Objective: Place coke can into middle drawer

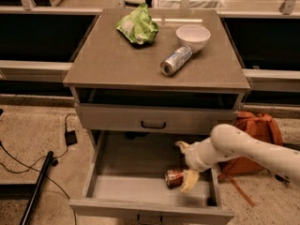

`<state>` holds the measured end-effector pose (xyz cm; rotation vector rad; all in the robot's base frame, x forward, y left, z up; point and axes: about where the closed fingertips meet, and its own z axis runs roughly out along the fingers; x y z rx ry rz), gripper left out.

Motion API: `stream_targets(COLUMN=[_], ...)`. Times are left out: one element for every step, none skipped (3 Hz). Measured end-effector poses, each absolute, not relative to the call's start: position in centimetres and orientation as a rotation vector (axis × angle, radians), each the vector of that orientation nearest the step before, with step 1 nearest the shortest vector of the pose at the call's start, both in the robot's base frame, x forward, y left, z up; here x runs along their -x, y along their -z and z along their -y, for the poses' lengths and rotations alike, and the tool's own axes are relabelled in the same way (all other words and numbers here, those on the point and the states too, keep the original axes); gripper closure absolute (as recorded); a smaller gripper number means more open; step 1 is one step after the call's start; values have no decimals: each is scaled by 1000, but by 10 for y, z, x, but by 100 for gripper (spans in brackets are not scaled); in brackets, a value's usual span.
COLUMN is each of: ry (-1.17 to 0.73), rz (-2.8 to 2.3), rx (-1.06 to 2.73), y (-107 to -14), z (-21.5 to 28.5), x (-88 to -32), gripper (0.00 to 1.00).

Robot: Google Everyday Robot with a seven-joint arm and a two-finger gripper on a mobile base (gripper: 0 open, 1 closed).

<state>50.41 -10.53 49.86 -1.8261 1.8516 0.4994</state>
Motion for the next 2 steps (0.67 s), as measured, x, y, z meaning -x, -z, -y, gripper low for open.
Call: stream_targets(ry=[-455,-446], rz=[-1843,-1851], rx=[1804,1793], y=[-516,-516], z=[144,153], x=[-483,-480], gripper=[0,0])
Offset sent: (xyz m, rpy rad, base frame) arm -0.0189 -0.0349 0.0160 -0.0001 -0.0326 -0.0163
